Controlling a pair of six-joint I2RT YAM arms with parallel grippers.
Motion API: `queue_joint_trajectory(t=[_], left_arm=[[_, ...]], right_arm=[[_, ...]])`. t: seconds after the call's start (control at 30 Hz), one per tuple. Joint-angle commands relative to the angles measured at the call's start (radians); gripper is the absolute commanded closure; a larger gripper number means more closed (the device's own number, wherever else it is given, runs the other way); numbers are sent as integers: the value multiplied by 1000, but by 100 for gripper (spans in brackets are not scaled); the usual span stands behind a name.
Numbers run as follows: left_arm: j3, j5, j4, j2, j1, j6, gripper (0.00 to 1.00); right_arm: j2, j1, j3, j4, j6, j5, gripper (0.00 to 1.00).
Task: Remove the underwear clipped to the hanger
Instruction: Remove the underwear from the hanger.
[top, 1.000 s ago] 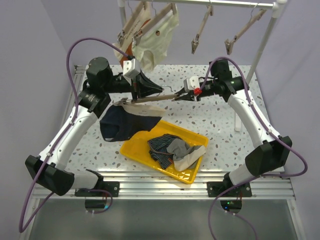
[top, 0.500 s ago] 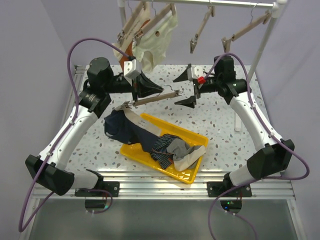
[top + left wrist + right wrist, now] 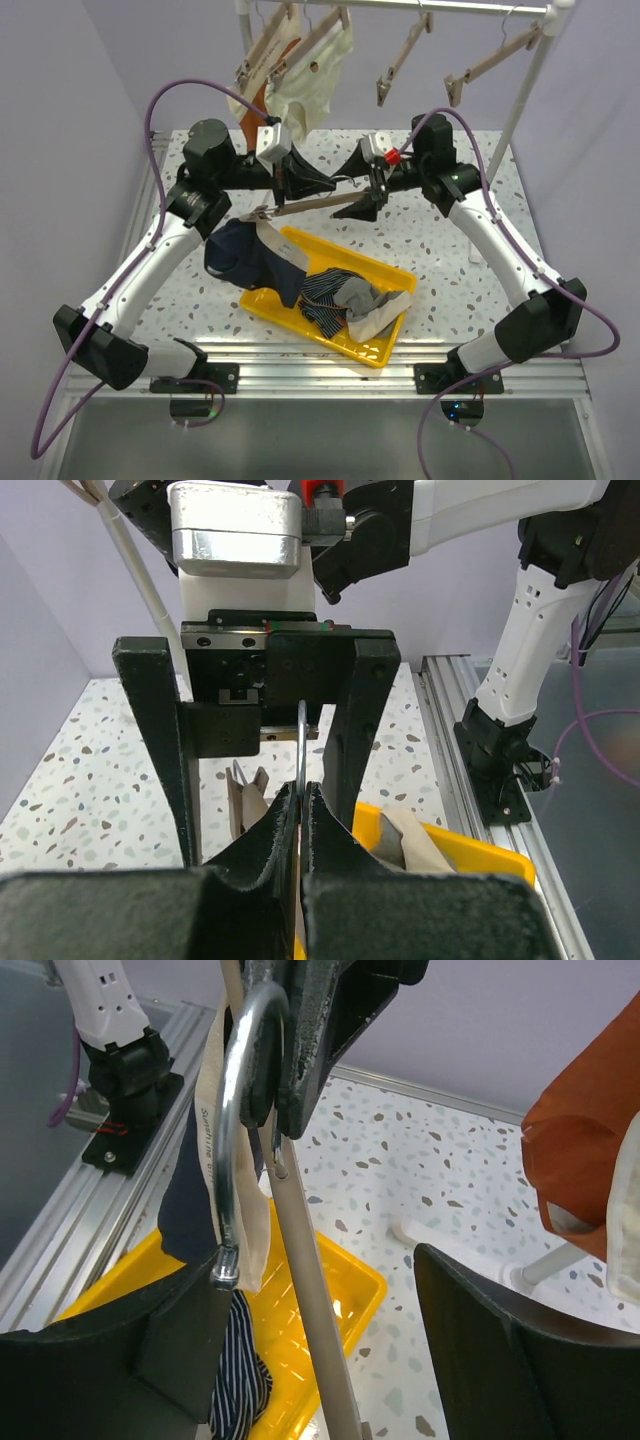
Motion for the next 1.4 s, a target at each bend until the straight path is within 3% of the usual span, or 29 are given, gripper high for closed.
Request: queue_joint_trajectory(t=[0.0, 0.2, 0.23, 0.33, 0.5, 0.7, 0.77, 0.8, 0.87, 0.9, 1.0, 1.17, 1.37], left_arm=[[8, -10, 79, -3, -5, -27, 100], [2, -37, 82, -8, -8, -21, 100], [0, -47, 79, -11, -8, -16, 100], [0, -106, 47, -26, -19, 19, 100], [43, -306, -126, -43, -99, 208, 100], [31, -358, -123, -60, -119, 246, 100], [39, -364, -119, -63, -117, 246, 89], [43, -367, -111, -63, -119, 246, 69], [57, -373, -100, -64, -117, 229, 47], [74, -377, -97, -63, -117, 226, 29], [124, -399, -109, -68, -116, 220, 11], [223, -397, -252, -83, -79, 280, 8], [154, -381, -418, -155, -20, 396, 7]], right_arm=[[14, 0, -1, 36, 32, -32, 26], [8, 0, -7, 48, 32, -16, 65], [5, 0, -8, 51, 34, 0, 98], [-8, 0, -21, 68, 43, 47, 100], [-23, -3, -11, 70, 77, 115, 100], [-35, -4, -16, 65, 74, 96, 100], [-35, -4, -8, 16, 16, 87, 100], [-35, -6, -7, -19, -6, 87, 100], [-37, -7, -1, -59, -69, 93, 100], [-38, -7, 1, -76, -87, 99, 100], [-44, -30, -2, -117, -132, 118, 100], [-51, -105, 10, -166, -207, 145, 100], [-41, -170, 114, -372, -469, 227, 100]])
